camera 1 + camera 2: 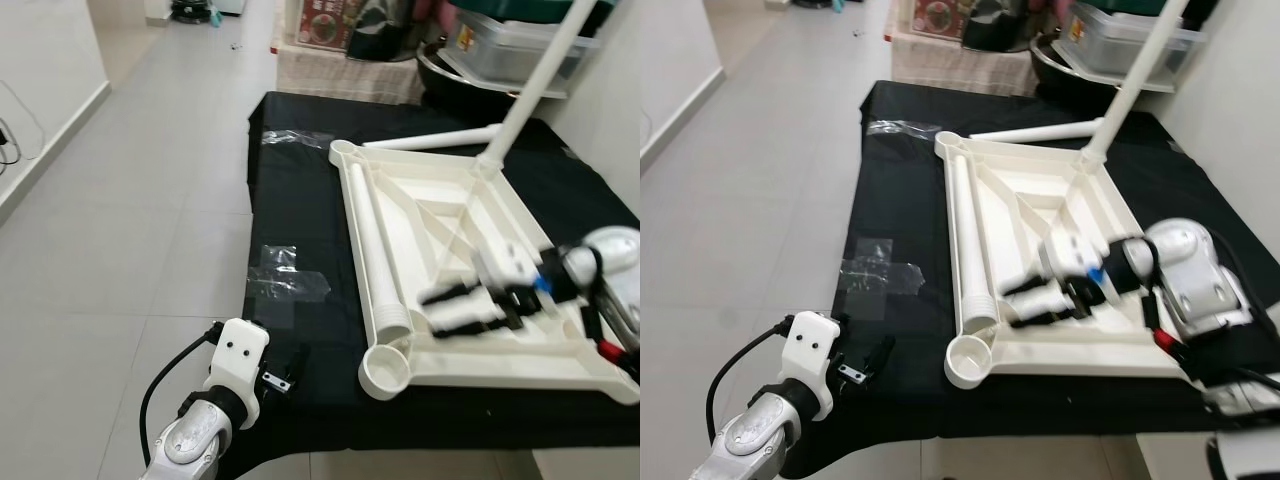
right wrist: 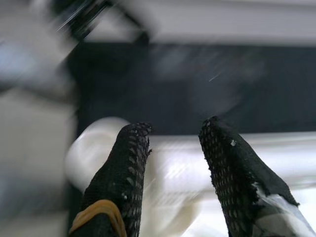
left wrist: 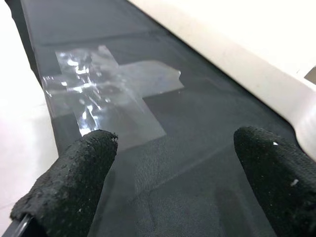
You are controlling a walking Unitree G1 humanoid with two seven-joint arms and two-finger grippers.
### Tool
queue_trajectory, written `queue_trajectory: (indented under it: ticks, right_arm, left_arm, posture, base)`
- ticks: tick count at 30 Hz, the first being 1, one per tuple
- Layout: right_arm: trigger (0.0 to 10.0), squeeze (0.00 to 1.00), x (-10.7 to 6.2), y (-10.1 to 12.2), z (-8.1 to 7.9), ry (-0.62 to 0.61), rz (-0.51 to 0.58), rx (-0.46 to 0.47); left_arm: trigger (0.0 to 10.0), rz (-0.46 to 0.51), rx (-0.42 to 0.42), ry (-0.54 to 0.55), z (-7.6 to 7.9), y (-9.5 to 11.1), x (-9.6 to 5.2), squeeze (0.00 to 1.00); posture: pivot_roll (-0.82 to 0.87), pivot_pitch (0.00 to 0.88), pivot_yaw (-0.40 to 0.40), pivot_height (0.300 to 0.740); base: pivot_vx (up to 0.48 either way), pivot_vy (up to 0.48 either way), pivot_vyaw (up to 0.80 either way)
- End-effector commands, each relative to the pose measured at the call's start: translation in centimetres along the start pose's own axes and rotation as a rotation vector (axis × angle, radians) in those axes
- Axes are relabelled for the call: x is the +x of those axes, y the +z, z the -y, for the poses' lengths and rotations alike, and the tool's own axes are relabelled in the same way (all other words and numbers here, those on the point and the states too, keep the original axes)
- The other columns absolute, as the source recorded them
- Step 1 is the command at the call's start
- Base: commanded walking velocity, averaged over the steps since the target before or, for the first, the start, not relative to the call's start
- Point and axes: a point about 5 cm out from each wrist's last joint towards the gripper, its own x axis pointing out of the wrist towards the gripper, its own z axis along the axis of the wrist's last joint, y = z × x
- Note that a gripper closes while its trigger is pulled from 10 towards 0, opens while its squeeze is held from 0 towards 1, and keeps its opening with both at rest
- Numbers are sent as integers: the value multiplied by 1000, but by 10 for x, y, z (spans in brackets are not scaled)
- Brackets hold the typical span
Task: Building children table
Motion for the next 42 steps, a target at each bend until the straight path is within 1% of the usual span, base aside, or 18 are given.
queue_trajectory:
  ticks: [1, 2, 4, 5, 7, 8, 10, 11, 13, 16, 20, 22, 27, 31, 33, 38, 41, 42]
  right_arm:
    - [10000, 0, 2, 6, 3, -101, 36, 11]
    - [10000, 0, 19, 7, 2, -301, 71, -7]
    - [10000, 0, 19, 7, 2, -301, 71, -7]
    - [10000, 0, 25, 5, 2, -385, 78, 14]
    - [10000, 0, 34, 1, -2, -578, 123, 9]
    - [10000, 0, 34, 1, -2, -578, 123, 9]
    - [10000, 0, 43, -1, -12, -653, 81, -138]
    - [10000, 0, 43, -1, -12, -653, 81, -138]
    - [10000, 0, 50, -8, -22, -751, 85, -73]
    - [10000, 0, 54, -18, -34, -818, 24, -56]
    - [10000, 0, 56, -19, -44, -773, 28, -36]
    - [10000, 0, 56, -19, -52, -743, 9, -65]
    - [10000, 0, 56, -25, -62, -689, -33, -94]
    - [10000, 0, 57, -28, -69, -654, -50, -70]
    - [10000, 0, 57, -31, -74, -615, -83, -48]
    - [10000, 0, 58, -34, -80, -568, -113, -61]
    - [10000, 0, 59, -41, -89, -473, -177, -66]
    - [10000, 0, 59, -41, -89, -473, -177, -66]
  left_arm:
    - [10000, -13, 15, -2, -1, -4, -1, 0]
    - [10000, -17, 34, 1, -2, -5, -1, 0]
    - [10000, -17, 34, 1, -2, -5, -1, 0]
    - [10000, -17, 42, 2, -2, -5, -1, 0]
    - [10000, -8, 55, 19, -4, -4, -2, 0]
    - [10000, -8, 55, 19, -4, -4, -2, 0]
    - [10000, -4, 74, 31, -6, -3, -3, 0]
    - [10000, -4, 74, 31, -6, -3, -3, 0]
    - [10000, -4, 96, 38, -6, -2, -5, 0]
    - [10000, 0, 127, 27, -3, -1, -10, 0]
    - [10000, -10, 124, 29, -4, -3, -12, 0]
    - [10000, -18, 118, 21, -5, -5, -11, 0]
    - [10000, -21, 119, 8, -4, -6, -9, 0]
    - [10000, -22, 121, 10, -3, -6, -10, 0]
    - [10000, -23, 120, 9, -2, -5, -10, 0]
    - [10000, -24, 117, 8, -2, -5, -10, 0]
    - [10000, -25, 112, 7, -2, -6, -11, 0]
    - [10000, -25, 112, 7, -2, -6, -11, 0]
  posture:
    - [41, 39, -111, 740]
    - [41, 35, -105, 740]
    - [41, 35, -105, 740]
    - [41, 37, -100, 740]
    - [39, 34, -101, 740]
    - [39, 34, -101, 740]
    - [46, 35, -102, 740]
    - [46, 35, -102, 740]
    - [44, 35, -102, 740]
    - [59, 38, -102, 740]
    - [54, 42, -94, 740]
    - [45, 44, -94, 740]
    - [41, 46, -90, 740]
    - [45, 49, -90, 740]
    - [45, 49, -92, 740]
    - [44, 51, -95, 740]
    - [44, 55, -95, 740]
    - [44, 55, -95, 740]
  base:
    - [0, 0, 0]
    - [0, 0, 0]
    - [0, 0, 0]
    - [0, 0, 0]
    - [0, 0, 0]
    - [0, 0, 0]
    - [0, 0, 0]
    - [0, 0, 0]
    - [0, 0, 0]
    - [0, 0, 0]
    - [0, 0, 0]
    - [0, 0, 0]
    - [0, 0, 0]
    - [0, 0, 0]
    - [0, 0, 0]
    - [0, 0, 0]
    - [0, 0, 0]
    - [0, 0, 0]
